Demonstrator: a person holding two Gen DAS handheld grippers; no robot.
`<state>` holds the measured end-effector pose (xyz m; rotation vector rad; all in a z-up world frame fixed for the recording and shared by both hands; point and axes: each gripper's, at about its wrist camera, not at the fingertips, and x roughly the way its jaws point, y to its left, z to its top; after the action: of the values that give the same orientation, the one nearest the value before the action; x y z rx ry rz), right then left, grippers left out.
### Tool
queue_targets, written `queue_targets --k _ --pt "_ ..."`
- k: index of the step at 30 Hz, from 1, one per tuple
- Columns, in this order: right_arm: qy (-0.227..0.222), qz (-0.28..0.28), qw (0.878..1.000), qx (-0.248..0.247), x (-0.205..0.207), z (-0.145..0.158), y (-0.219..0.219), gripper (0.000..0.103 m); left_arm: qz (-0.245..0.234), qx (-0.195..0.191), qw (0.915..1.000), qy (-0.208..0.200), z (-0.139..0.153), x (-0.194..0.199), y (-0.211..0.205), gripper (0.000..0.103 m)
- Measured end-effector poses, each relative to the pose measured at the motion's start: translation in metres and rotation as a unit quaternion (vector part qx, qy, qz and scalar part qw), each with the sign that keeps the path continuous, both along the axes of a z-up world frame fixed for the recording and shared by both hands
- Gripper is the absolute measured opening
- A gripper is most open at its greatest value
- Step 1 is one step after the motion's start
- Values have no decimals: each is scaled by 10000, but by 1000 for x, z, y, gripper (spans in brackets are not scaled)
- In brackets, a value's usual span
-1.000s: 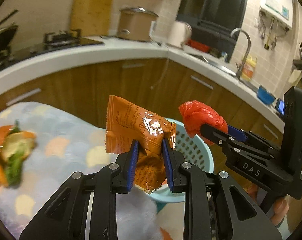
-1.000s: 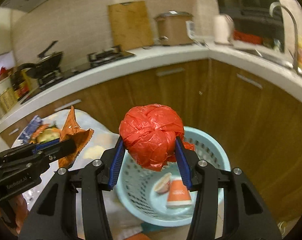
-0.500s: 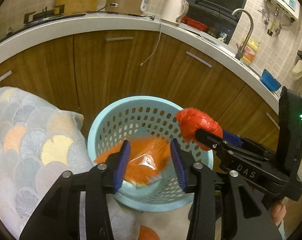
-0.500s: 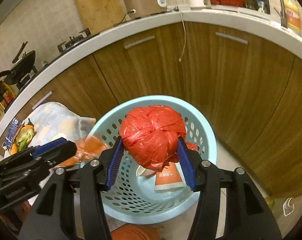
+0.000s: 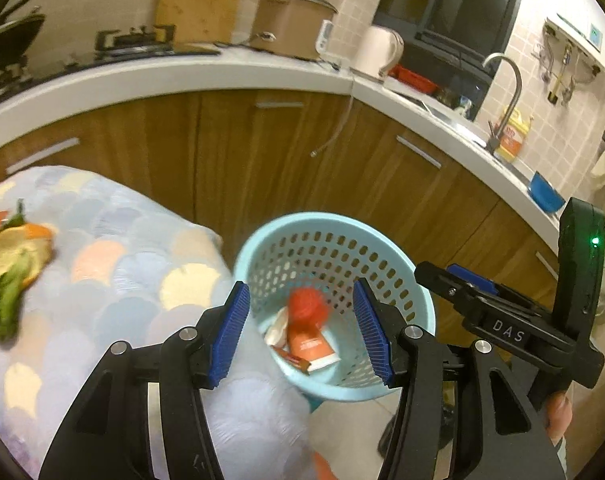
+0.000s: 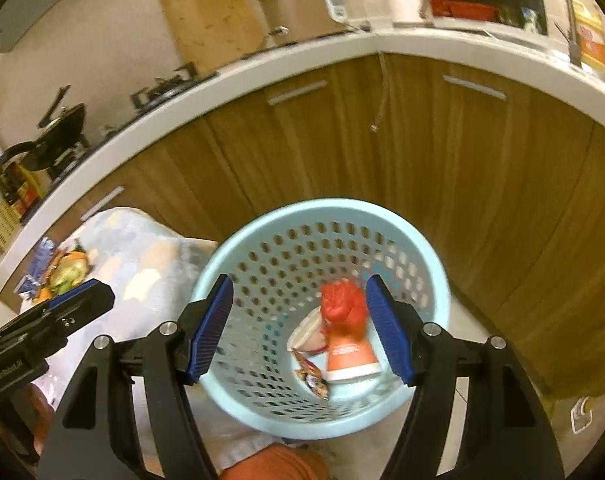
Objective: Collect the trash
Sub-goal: 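Carry wrapper and red bag over the basket and open both tools, then move both tools back to the table toward the clear wrapper and carton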
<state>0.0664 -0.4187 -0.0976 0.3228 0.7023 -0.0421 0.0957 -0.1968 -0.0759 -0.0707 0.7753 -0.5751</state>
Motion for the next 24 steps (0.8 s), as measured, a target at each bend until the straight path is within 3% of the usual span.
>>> queue_targets --k 6,13,19,24 --pt "-348 684 9969 -195 -3 25 59 65 425 -76 9989 -179 18 -22 43 56" --pt "-388 1557 9870 -123 -6 31 132 65 1152 -89 9927 -341 34 -48 117 58" --pt "-297 2463 9687 -30 -16 25 210 65 1883 71 9809 -472 44 -76 196 58" --pt "-196 3019 9531 -36 -25 17 269 65 2432 145 9683 -555 51 -97 252 63"
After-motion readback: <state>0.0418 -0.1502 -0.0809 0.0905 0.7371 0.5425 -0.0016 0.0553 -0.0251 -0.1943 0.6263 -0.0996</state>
